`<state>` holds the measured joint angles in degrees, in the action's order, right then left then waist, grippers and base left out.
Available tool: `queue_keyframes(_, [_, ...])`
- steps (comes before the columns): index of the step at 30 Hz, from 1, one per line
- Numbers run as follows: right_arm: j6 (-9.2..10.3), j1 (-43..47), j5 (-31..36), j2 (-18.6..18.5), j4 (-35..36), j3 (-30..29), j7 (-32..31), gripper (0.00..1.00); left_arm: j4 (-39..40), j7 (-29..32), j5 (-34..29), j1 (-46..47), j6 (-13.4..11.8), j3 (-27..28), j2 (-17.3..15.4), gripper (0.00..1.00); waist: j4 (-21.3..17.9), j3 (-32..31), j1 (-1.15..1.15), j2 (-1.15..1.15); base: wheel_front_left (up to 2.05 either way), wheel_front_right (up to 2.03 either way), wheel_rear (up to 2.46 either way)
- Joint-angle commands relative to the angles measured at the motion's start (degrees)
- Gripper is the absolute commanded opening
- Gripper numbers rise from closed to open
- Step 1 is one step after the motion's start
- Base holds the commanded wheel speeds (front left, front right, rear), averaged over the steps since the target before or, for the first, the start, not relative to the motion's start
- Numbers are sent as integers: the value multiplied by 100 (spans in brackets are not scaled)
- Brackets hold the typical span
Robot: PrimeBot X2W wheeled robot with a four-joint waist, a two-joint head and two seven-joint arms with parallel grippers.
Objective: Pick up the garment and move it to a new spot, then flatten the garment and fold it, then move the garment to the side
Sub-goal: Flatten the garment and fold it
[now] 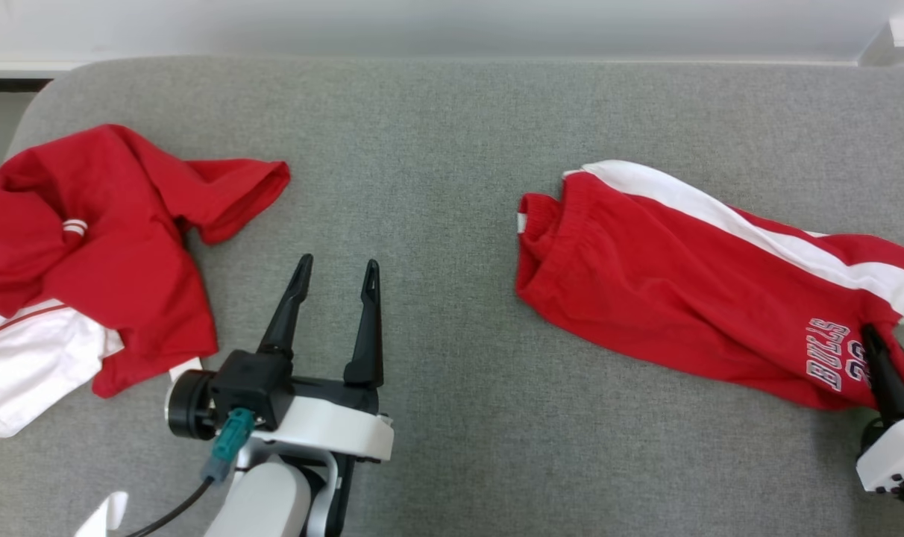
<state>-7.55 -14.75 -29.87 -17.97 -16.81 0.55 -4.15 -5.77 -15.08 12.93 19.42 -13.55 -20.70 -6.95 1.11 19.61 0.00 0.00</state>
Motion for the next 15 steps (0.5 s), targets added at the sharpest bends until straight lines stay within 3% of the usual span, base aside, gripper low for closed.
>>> queue_keyframes(1, [14, 84, 86, 5, 12, -112, -35, 0, -9, -11, -69, -50, 15, 12, -10, 100, -1, -23, 0, 0, 0, 0, 0])
queue_keyframes(10, [13, -117, 313, 18, 140, -236, -356, 0, -35, -11, -10, -77, 73, 8, 90, 100, 102, -136, 0, 0, 0, 0, 0])
queue_keyframes(15, [13, -657, 507, 63, 720, 238, -906, 0, -46, -11, 34, -98, 111, 24, 164, 100, 162, -203, 0, 0, 0, 0, 0])
